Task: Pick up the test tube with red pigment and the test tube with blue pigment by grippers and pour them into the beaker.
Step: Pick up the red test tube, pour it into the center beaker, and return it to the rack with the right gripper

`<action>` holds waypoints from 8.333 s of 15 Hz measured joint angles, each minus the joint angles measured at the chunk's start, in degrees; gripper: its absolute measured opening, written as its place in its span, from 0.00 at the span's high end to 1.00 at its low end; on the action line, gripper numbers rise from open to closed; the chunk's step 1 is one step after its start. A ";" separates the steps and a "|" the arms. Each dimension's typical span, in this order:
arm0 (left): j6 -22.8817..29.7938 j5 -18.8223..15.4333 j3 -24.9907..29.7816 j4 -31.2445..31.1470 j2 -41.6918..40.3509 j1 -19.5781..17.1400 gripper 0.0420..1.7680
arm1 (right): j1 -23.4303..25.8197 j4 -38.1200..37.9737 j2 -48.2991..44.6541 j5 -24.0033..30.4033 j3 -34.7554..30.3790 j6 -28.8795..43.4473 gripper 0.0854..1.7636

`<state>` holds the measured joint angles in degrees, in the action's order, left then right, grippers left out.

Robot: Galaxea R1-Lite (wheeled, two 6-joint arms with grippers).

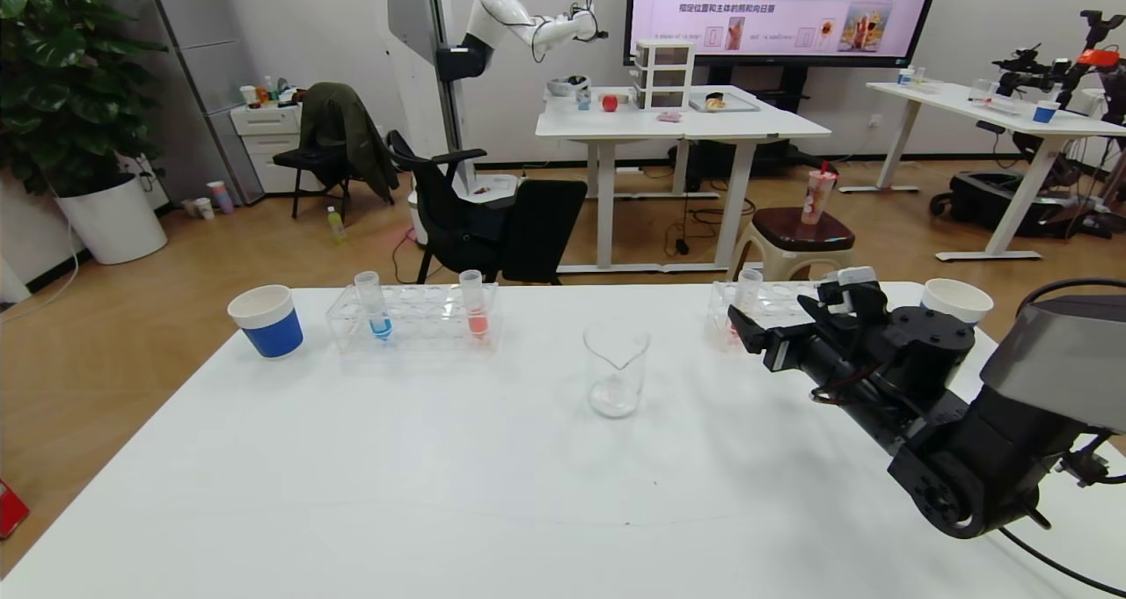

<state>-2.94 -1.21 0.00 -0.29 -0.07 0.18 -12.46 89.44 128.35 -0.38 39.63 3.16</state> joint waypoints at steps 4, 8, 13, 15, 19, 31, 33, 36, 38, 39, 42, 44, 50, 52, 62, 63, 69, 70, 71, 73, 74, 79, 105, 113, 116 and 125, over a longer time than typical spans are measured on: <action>0.00 0.00 0.00 0.02 0.00 0.00 0.01 | 0.94 0.00 5.24 -0.50 8.55 -0.07 0.02; 0.02 -0.02 0.00 0.00 0.00 0.00 0.01 | 1.66 0.00 8.30 0.22 12.70 -0.10 0.02; 0.02 -0.02 0.00 0.02 0.00 0.00 0.01 | 1.52 -0.02 10.34 0.51 15.46 -0.10 0.02; 0.00 0.00 0.00 0.02 0.00 0.00 0.01 | 1.28 0.00 10.68 0.56 15.68 -0.11 0.26; 0.02 0.00 0.00 0.02 0.00 0.00 0.01 | 1.22 0.00 10.84 0.43 15.77 -0.13 0.83; 0.02 -0.02 0.00 0.02 0.00 0.00 0.01 | 1.05 -9.26 2.22 0.27 18.55 -0.79 0.76; 0.02 -0.02 0.00 0.02 0.00 0.00 0.01 | 0.91 -12.30 -0.46 0.35 19.46 -0.82 0.76; 0.00 0.00 0.00 0.05 0.00 0.00 0.01 | 0.26 -13.73 -3.00 0.84 20.50 -0.82 0.76; 0.00 -0.02 0.00 0.05 0.00 0.00 0.01 | -0.73 -13.65 -4.43 4.25 20.09 -2.54 0.76; 0.02 0.00 0.00 0.02 0.00 0.00 0.01 | -1.18 -13.31 -5.14 7.90 19.26 -4.52 0.76; 0.02 0.00 0.00 0.02 0.00 0.00 0.01 | -1.68 -9.16 -6.41 20.27 16.43 -13.18 0.76; 0.02 0.00 0.00 0.02 0.00 0.00 0.01 | -1.76 -7.33 -6.44 26.78 15.08 -20.38 0.76; 0.00 -0.02 0.00 0.05 0.00 0.00 0.01 | -4.44 -5.62 -4.43 33.59 16.81 -32.98 0.76; 0.02 0.00 0.00 0.02 0.00 0.00 0.01 | -4.95 -1.94 -2.17 35.93 18.63 -35.49 0.76; 0.02 -0.02 0.00 0.02 0.00 0.00 0.01 | -5.49 -1.41 5.96 48.53 30.01 -55.33 0.76; 0.02 0.00 0.00 0.02 0.00 0.00 0.01 | -5.38 -1.68 6.51 50.26 31.20 -56.88 0.76; 0.02 -0.02 0.00 0.02 0.00 0.00 0.01 | -2.89 -3.74 10.20 56.30 34.51 -69.00 0.76; 0.02 -0.02 0.00 0.02 0.00 0.00 0.01 | -2.47 -3.80 10.65 56.44 34.89 -70.18 0.76; 0.00 0.00 0.00 0.02 0.00 0.00 0.01 | -2.30 -3.75 11.06 56.60 35.41 -71.53 0.76; 0.05 0.00 0.00 0.05 0.00 -0.02 0.01 | -2.54 -3.72 11.72 56.82 35.91 -74.13 0.76; 0.00 -0.02 0.00 0.02 0.00 0.00 0.01 | -2.91 -3.69 12.11 56.82 35.95 -75.31 0.76; 0.05 -0.02 0.00 0.05 0.00 -0.02 0.01 | -3.36 -3.64 14.23 55.59 36.25 -81.13 0.76; 0.00 -0.02 0.00 0.02 0.00 0.00 0.01 | -3.58 -1.74 7.39 40.06 33.24 -65.94 0.76; 0.05 -0.02 0.00 0.02 0.00 0.00 0.01 | -6.85 -4.63 -5.45 4.67 24.17 -23.71 0.76; 0.02 -0.02 0.00 0.00 0.00 0.00 0.01 | -6.12 -12.18 -11.72 2.46 17.58 -13.35 0.76; 0.00 -0.02 0.00 0.02 0.00 0.02 0.01 | -0.18 -14.64 -20.25 2.49 5.35 -9.50 0.76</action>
<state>-2.94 -1.23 0.00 -0.27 -0.07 0.21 -12.64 74.80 108.11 2.11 44.98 -6.34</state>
